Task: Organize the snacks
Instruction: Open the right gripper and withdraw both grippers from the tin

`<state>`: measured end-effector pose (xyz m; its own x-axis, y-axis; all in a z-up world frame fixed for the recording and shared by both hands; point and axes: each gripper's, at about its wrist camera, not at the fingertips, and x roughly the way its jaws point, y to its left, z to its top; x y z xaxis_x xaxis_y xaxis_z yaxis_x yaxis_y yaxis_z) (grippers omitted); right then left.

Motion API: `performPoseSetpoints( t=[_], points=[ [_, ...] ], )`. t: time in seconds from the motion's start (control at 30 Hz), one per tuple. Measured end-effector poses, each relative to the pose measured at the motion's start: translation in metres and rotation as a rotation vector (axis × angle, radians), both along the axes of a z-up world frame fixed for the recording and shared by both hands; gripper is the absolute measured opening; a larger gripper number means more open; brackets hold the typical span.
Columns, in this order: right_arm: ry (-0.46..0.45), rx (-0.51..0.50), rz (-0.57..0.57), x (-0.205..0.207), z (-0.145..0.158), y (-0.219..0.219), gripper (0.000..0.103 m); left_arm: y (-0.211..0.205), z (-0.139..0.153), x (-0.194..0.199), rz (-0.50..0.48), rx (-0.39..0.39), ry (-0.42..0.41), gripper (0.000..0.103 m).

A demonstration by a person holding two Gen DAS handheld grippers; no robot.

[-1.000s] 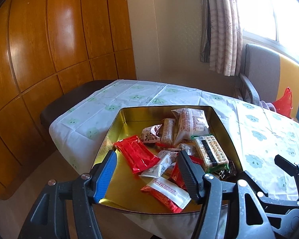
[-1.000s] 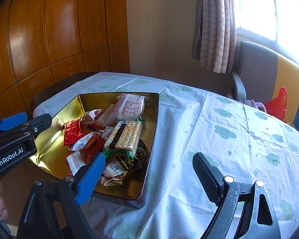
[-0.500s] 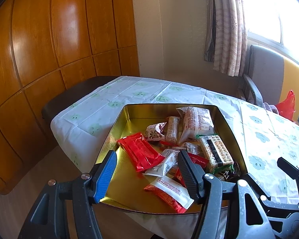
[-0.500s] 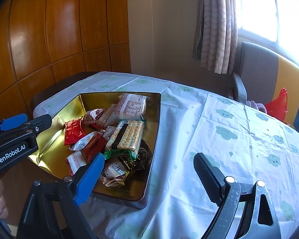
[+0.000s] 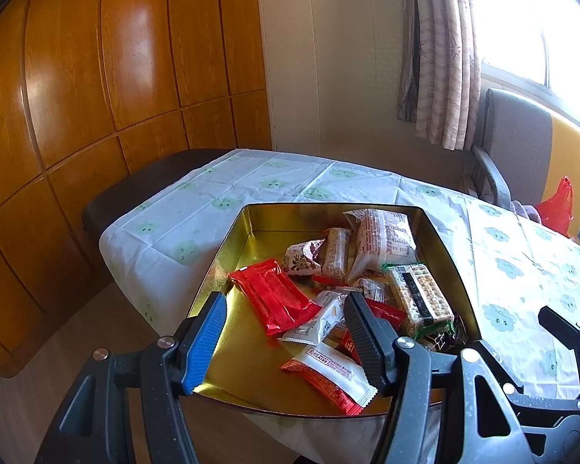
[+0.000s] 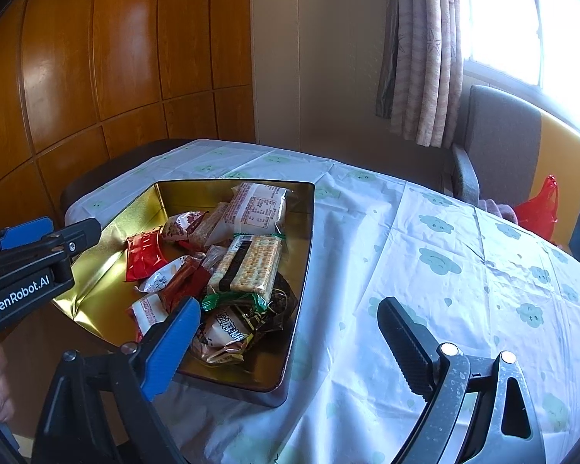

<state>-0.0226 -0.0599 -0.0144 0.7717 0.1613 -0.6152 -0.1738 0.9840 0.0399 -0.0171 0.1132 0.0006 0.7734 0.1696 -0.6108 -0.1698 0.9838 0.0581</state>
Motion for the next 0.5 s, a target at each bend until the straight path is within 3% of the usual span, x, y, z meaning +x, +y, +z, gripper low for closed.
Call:
performPoseSetpoints(
  t=[0.5],
  points=[
    [-0.002,-0.002,0.000,0.0000,-0.0003,0.0001,0.095,-0.0003,-0.0012,-0.0001,0.000,-0.003,0.000,0.064]
  ],
)
